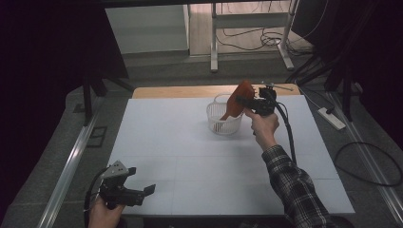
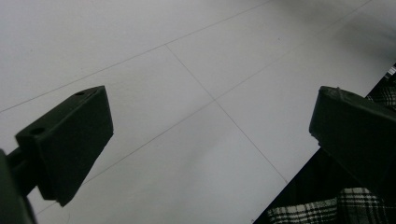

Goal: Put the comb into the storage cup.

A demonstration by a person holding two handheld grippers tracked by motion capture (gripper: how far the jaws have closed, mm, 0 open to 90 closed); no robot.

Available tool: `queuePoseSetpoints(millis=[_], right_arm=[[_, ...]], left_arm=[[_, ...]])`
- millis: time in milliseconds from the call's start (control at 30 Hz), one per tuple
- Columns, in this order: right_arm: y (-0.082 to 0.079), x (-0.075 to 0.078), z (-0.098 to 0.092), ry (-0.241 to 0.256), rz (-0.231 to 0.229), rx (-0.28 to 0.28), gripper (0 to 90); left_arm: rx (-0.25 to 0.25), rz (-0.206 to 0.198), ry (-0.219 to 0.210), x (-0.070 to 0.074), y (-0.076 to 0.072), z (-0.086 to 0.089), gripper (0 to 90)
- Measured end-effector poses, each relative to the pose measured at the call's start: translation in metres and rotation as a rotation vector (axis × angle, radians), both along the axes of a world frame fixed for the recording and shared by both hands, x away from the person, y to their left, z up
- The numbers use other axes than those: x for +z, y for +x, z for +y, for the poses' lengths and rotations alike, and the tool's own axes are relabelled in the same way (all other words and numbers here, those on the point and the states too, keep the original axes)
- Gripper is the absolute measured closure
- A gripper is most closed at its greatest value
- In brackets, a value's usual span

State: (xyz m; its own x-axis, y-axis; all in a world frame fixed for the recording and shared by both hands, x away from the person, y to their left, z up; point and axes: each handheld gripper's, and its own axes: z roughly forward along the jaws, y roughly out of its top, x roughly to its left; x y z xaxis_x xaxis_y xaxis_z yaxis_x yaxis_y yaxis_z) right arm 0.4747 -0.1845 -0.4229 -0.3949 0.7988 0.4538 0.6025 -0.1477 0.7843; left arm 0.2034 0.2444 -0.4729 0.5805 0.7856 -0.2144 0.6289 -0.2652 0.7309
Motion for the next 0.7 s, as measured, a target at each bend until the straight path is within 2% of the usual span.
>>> queuePoseSetpoints(millis=[233, 333, 533, 700], right_arm=[[-0.001, -0.003, -0.002, 0.009, 0.011, -0.011, 49.9], [-0.002, -0.009, -0.005, 0.045, 0.035, -0.026, 48.4], [-0.002, -0.014, -0.01, 0.061, 0.051, -0.04, 45.7], [-0.003, -0.014, -0.009, 0.016, 0.034, -0.038, 41.5]], left_arm=[[0.0, 0.002, 0.001, 0.0, 0.0, 0.0, 0.4], [-0.001, 0.001, 0.004, 0.0, 0.0, -0.001, 0.5], [-0.001, 0.002, 0.005, 0.0, 0.0, -0.001, 0.6], [-0.001, 0.002, 0.007, 0.0, 0.0, -0.001, 0.6]])
